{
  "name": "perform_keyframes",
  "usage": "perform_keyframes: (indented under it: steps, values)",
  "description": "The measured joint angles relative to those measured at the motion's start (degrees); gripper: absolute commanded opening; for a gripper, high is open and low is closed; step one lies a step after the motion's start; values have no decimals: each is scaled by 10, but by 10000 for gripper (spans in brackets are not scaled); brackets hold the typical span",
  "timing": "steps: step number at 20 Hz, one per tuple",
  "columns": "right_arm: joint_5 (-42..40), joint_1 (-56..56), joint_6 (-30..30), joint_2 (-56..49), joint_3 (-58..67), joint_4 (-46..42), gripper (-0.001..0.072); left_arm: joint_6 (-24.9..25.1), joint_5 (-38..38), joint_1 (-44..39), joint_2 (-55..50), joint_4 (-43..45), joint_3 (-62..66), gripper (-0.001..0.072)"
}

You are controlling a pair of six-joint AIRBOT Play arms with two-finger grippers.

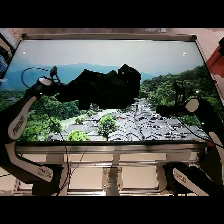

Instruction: Fold the clothes and pants, and hang the long-sleeved shirts on hangers.

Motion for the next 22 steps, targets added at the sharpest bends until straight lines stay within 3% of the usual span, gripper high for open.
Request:
perform_keyframes:
  steps: [2,4,6,13,16,22]
  values:
    - [14,0,0,0,0,0,47,2,-32,29,53,11,0,21]
    - [32,0,0,0,0,0,145,2,-60,69,123,23,0,21]
    - [48,0,-6,0,0,0,158,4,-85,119,206,46,0,21]
    - [83,0,-48,0,0,49,349,-17,-161,313,449,239,0,21]
    - [83,0,-74,0,0,92,349,-42,-180,344,488,303,0,21]
    - [5,14,-110,-40,63,133,353,-86,-218,361,495,404,0,22]
